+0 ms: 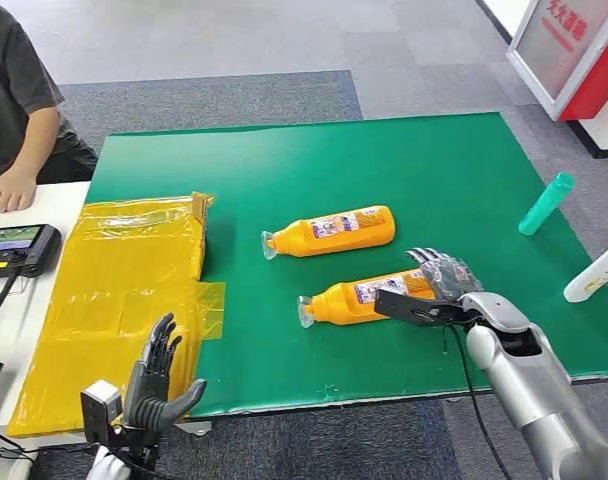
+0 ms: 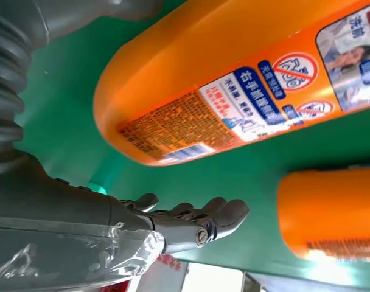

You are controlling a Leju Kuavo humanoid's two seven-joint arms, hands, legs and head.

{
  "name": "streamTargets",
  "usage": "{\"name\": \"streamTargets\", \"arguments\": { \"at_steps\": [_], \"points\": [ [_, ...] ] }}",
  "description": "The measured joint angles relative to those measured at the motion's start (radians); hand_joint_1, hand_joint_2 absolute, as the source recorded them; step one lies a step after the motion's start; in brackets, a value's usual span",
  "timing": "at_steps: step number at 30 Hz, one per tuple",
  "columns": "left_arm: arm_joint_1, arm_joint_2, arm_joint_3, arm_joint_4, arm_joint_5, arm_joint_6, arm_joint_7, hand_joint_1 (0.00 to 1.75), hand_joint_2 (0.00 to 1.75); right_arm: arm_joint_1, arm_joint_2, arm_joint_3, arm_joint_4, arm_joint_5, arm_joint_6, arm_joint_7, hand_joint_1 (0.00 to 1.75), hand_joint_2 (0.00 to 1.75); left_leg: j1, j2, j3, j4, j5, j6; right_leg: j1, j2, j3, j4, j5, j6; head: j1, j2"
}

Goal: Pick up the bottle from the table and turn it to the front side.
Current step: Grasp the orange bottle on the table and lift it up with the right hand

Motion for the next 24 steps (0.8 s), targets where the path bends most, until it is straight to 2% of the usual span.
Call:
{"name": "streamTargets", "arguments": {
  "at_steps": [11,15,24],
  "points": [
    [-0.014,0.001,0.000,0.026,0.000,0.014,-0.010,0.00,1.75,-0.111,0.007,0.104,0.180,-0.004,0.063,0.001,0.00,1.75,0.000,0.000,0.000,0.000,0.000,0.000,0.000,0.000,0.000,0.000,0.000,0.000,0.000,0.000],
    [-0.019,0.002,0.000,0.037,0.000,0.016,-0.014,0.00,1.75,-0.151,0.008,0.144,0.244,-0.027,0.078,-0.006,1.75,1.75,0.000,0.000,0.000,0.000,0.000,0.000,0.000,0.000,0.000,0.000,0.000,0.000,0.000,0.000],
    [-0.020,0.009,0.000,0.052,0.000,0.023,-0.022,0.00,1.75,-0.188,0.005,0.184,0.294,-0.075,0.076,-0.033,1.75,1.75,0.000,0.000,0.001,0.000,0.000,0.000,0.000,0.000,0.000,0.000,0.000,0.000,0.000,0.000]
  ]
}}
